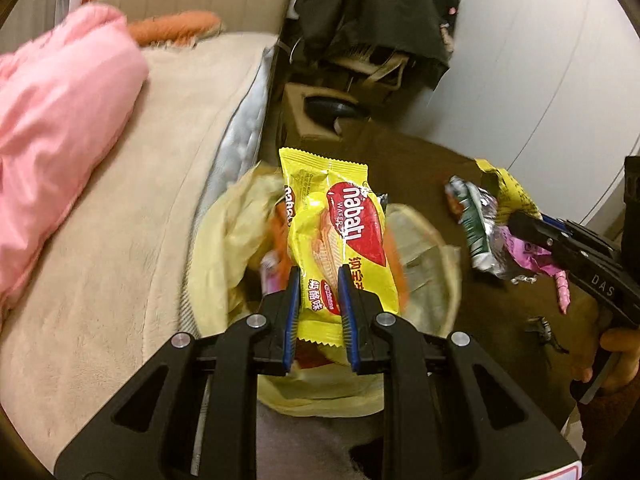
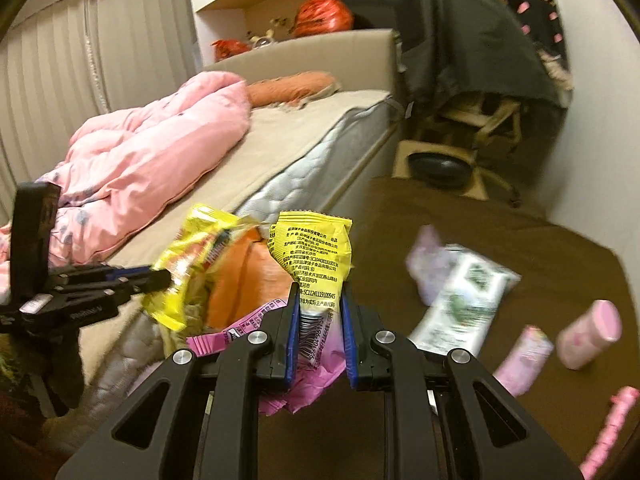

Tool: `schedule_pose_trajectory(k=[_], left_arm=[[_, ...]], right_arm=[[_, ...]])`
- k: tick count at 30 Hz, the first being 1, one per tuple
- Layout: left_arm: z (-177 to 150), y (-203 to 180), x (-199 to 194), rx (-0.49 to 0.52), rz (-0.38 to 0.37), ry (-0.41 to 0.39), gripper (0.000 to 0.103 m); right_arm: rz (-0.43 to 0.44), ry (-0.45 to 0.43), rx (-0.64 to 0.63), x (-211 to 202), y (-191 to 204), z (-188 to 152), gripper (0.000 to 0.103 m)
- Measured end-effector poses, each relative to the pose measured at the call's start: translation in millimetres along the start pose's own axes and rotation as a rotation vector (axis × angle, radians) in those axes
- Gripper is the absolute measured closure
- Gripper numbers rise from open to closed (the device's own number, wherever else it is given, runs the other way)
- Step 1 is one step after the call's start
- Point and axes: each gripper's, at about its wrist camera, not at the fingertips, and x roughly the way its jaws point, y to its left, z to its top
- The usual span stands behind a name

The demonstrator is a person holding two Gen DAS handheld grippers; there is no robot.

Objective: Collect trash
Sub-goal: 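Carry the Nabati wrapper and yellow-pink wrapper over the yellow bag, then open both grippers to drop the wrappers into the yellow bag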

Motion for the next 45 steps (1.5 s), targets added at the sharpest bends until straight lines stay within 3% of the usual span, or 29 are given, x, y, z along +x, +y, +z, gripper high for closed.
schedule_pose_trajectory(k=[4, 13, 29, 45], left_arm=[[-3, 19, 25, -0.027, -0.021, 0.067, 0.085], [-6, 33, 57, -0.026, -0.011, 0.132, 0.085], [-13, 41, 62, -0.029, -0.005, 0.136, 0.085], [0, 39, 21, -0.054, 0.022, 0.044, 0.073]], right_arm=[[0.045, 0.062, -0.011, 47, 15, 4, 0.085], [0.024, 0.249, -0.08, 131, 36, -8, 0.085], [0.002, 0.271, -0.135, 130, 45, -20, 0.082], [-0.013, 0.161, -0.101, 94, 40, -6, 0.056]])
